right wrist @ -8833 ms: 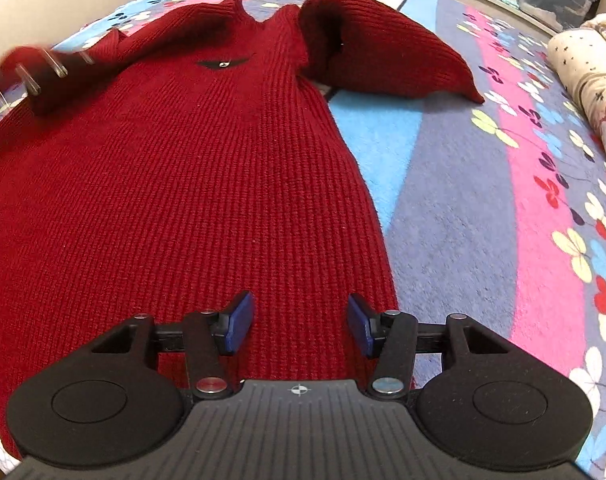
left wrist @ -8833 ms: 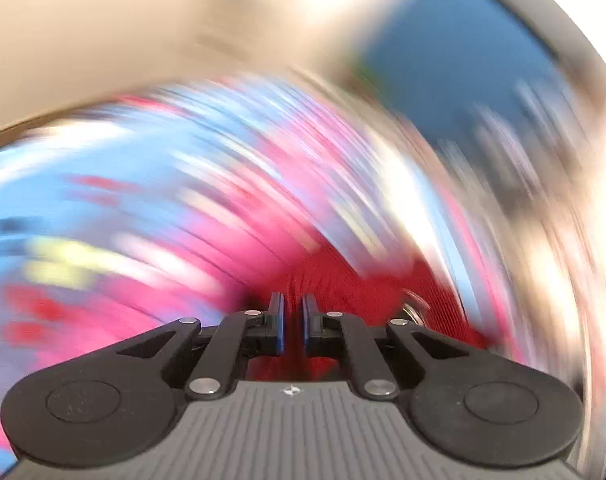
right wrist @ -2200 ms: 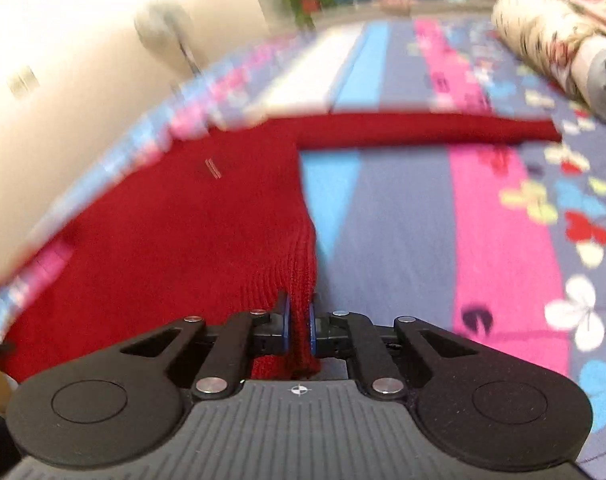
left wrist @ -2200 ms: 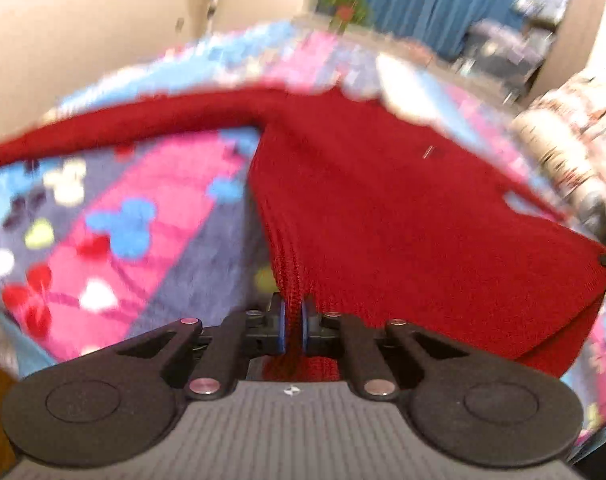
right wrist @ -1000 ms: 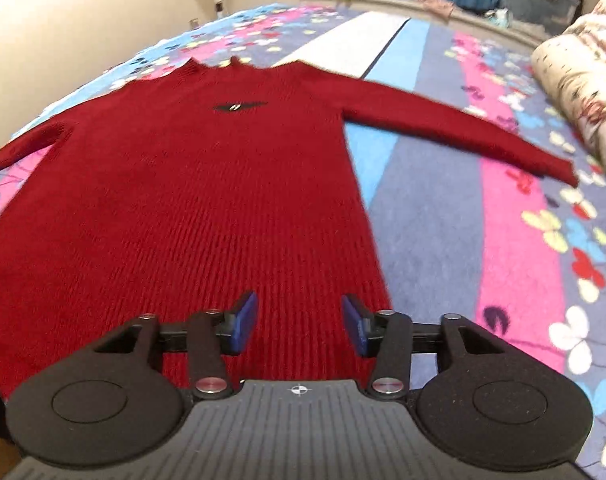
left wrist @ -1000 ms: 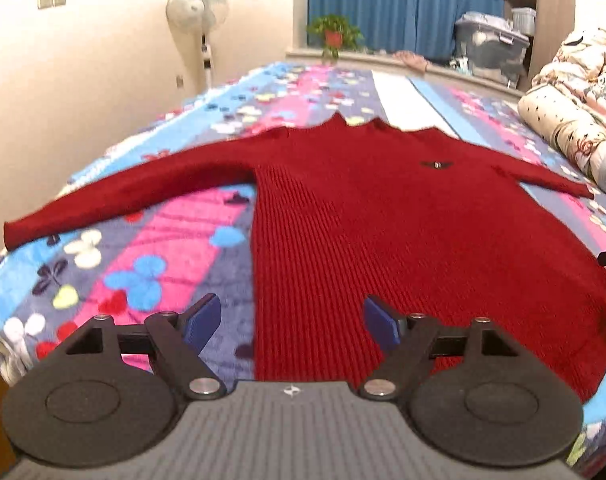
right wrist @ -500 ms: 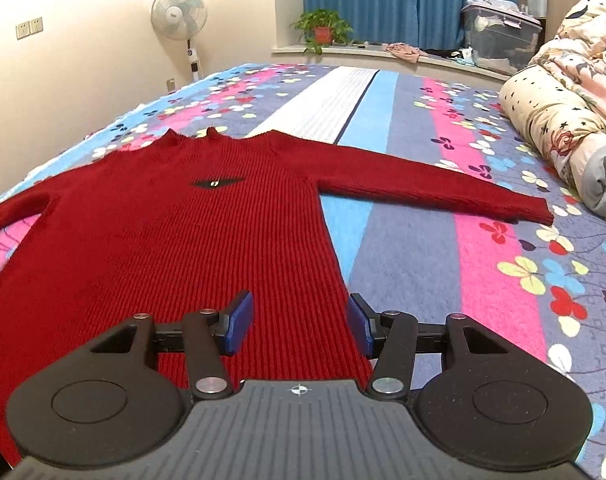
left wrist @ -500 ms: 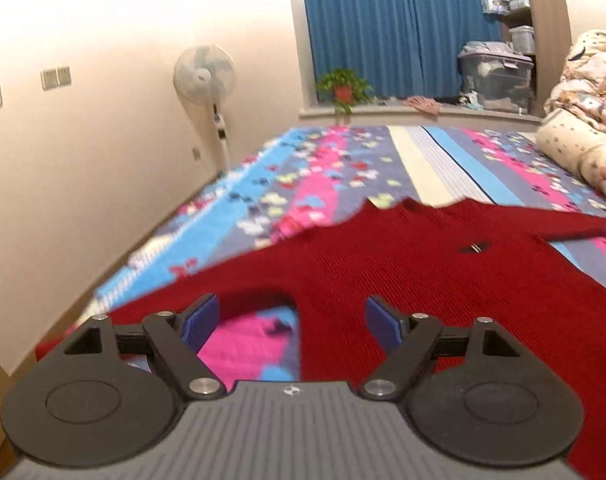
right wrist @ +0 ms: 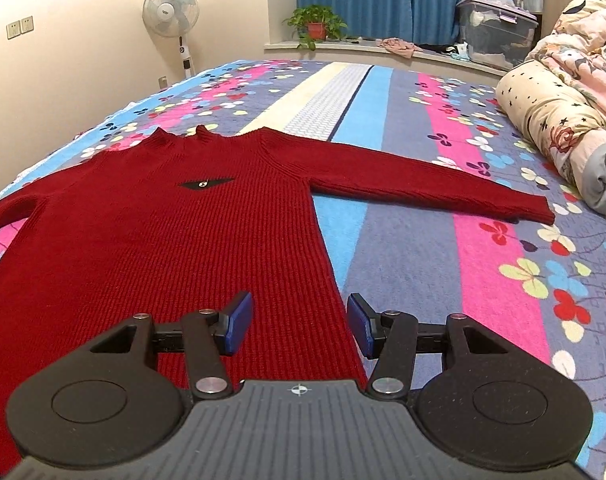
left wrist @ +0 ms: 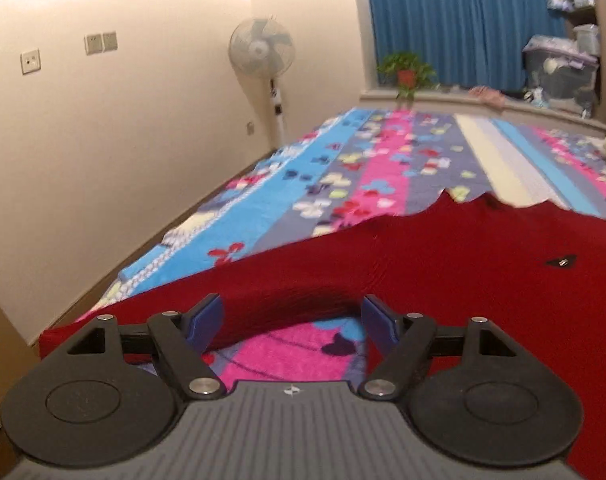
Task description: Fold small clothes
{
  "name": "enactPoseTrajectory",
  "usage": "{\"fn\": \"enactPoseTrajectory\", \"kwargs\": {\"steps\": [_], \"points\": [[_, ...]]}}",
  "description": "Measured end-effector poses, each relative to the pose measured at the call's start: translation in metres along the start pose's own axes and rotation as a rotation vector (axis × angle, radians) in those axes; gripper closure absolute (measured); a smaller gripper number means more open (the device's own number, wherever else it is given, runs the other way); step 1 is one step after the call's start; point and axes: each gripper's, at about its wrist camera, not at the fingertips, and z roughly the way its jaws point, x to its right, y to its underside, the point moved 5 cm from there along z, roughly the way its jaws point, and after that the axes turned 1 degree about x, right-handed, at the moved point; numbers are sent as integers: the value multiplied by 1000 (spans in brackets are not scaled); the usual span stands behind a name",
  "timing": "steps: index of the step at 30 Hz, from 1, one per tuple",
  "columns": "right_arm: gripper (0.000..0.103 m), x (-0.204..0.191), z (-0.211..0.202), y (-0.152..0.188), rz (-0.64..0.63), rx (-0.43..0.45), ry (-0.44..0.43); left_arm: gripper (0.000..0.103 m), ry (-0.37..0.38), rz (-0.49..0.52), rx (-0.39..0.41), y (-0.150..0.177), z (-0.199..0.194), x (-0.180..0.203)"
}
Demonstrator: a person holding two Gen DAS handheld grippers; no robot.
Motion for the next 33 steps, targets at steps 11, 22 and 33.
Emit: {"fn": "enactPoseTrajectory", "kwargs": {"steps": [11, 22, 33], "points": [[48, -9, 17, -13, 21, 10, -24, 24, -4, -16, -41, 1, 19, -3], [48, -16, 27, -18, 7, 23, -24, 24, -33, -47, -91, 3, 36, -12], [48, -11, 24, -17, 16, 21, -13, 24, -61, -80, -111, 4, 45, -21]]}}
